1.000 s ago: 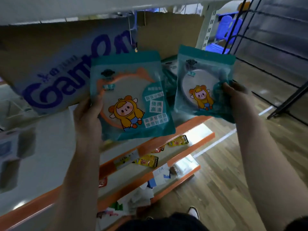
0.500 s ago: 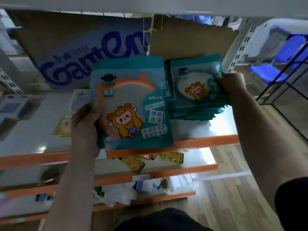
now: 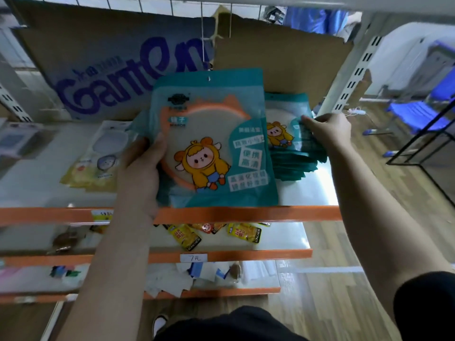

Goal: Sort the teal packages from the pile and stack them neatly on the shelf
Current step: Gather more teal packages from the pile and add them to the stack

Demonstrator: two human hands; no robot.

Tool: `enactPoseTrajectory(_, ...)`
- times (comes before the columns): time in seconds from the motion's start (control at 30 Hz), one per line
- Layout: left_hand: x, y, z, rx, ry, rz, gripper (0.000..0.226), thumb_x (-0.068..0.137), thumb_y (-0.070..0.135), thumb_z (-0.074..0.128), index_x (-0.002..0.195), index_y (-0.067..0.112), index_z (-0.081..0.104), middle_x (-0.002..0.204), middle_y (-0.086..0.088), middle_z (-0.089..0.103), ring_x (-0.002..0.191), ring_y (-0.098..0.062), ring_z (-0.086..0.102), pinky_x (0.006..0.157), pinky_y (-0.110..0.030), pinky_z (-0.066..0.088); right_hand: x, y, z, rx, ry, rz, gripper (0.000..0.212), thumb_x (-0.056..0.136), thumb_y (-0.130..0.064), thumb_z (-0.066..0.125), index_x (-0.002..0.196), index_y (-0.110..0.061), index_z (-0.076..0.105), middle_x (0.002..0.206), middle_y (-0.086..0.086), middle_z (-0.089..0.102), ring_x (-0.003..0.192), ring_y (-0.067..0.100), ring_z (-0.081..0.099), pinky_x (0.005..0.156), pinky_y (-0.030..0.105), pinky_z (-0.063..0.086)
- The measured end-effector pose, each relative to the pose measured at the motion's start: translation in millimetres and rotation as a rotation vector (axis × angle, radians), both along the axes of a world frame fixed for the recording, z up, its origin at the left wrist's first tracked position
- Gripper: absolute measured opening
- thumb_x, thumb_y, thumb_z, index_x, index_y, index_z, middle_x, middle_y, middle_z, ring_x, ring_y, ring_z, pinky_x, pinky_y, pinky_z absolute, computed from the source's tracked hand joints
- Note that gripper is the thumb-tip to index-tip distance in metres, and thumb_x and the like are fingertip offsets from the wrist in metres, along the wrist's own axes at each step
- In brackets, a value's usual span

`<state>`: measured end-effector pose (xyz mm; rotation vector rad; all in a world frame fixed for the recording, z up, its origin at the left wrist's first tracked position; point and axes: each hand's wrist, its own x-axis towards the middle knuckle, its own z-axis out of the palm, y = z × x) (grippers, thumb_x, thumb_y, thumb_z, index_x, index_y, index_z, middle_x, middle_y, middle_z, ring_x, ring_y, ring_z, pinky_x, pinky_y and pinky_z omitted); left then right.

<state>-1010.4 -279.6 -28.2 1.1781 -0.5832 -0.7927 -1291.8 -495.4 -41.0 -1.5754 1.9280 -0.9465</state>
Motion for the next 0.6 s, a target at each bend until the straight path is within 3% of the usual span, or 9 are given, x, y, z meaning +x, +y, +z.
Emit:
enactPoseTrajectory(0.07,-12,-17,12,0.007,-0.063,-0.049,0.018,0.094,0.022,0.061,0.083,0.030,0.073,0.083,0.013,0.075,0.080,-0.006,0.072,0.064,-0.025,0.058,-7,8,-8,-0.007,-0.132,0.004,0.042,0.088,-0.050,0.060,0.085,-0.009,0.069,0.091,0.010,0.072,0.082,0.024,0.069,0.078,0.043,0.058)
enactPoseTrajectory(0.17,-31,-49,23,0.022,-0.145,-0.116,0.009,0.093,0.030,0.062,0.096,0.026,0.069,0.096,0.006,0.075,0.093,-0.014,0.070,0.082,-0.040,0.058,-17,30,-30,-0.061,-0.354,-0.018,0.046,0.101,-0.042,0.041,0.097,-0.004,0.067,0.090,0.013,0.070,0.074,0.024,0.066,0.064,0.040,0.055)
enactPoseTrajectory(0.23,-42,-75,25,0.034,-0.190,-0.158,0.010,0.094,0.029,0.060,0.098,0.022,0.068,0.095,0.004,0.075,0.091,-0.013,0.070,0.082,-0.040,0.058,-22,50,-50,-0.093,-0.407,-0.037,0.043,0.103,-0.035,0.033,0.088,-0.011,0.065,0.090,0.016,0.069,0.073,0.027,0.065,0.063,0.039,0.051)
enactPoseTrajectory(0.33,-60,-114,25,0.163,-0.237,-0.215,0.010,0.095,0.035,0.058,0.094,0.025,0.060,0.099,0.000,0.071,0.091,-0.017,0.068,0.087,-0.042,0.056,-28,83,-83,-0.094,-0.195,-0.016,0.029,0.099,-0.024,0.042,0.087,-0.013,0.065,0.088,0.013,0.070,0.082,0.030,0.065,0.074,0.037,0.047)
enactPoseTrajectory(0.4,-70,-135,22,0.223,-0.304,-0.235,0.015,0.095,0.037,0.057,0.092,0.023,0.055,0.103,-0.006,0.068,0.094,-0.021,0.066,0.088,-0.045,0.055,-29,102,-99,-0.139,0.002,0.036,0.019,0.094,-0.016,0.052,0.094,-0.007,0.068,0.091,0.010,0.071,0.087,0.028,0.064,0.071,0.030,0.042)
enactPoseTrajectory(0.5,-80,-154,12,0.281,-0.427,-0.216,0.020,0.096,0.030,0.057,0.104,0.011,0.056,0.107,-0.011,0.065,0.098,-0.025,0.064,0.090,-0.044,0.054,-25,119,-108,-0.246,0.169,0.149,0.012,0.088,-0.013,0.059,0.084,-0.007,0.068,0.081,0.007,0.069,0.078,0.026,0.060,0.070,0.034,0.044)
enactPoseTrajectory(0.6,-83,-163,4,0.331,-0.617,-0.181,0.029,0.095,0.025,0.058,0.114,0.004,0.058,0.112,-0.013,0.064,0.102,-0.025,0.062,0.090,-0.039,0.052,-25,125,-112,-0.267,0.264,0.194,0.012,0.086,-0.016,0.063,0.083,-0.007,0.069,0.082,0.009,0.066,0.083,0.029,0.056,0.075,0.037,0.042)
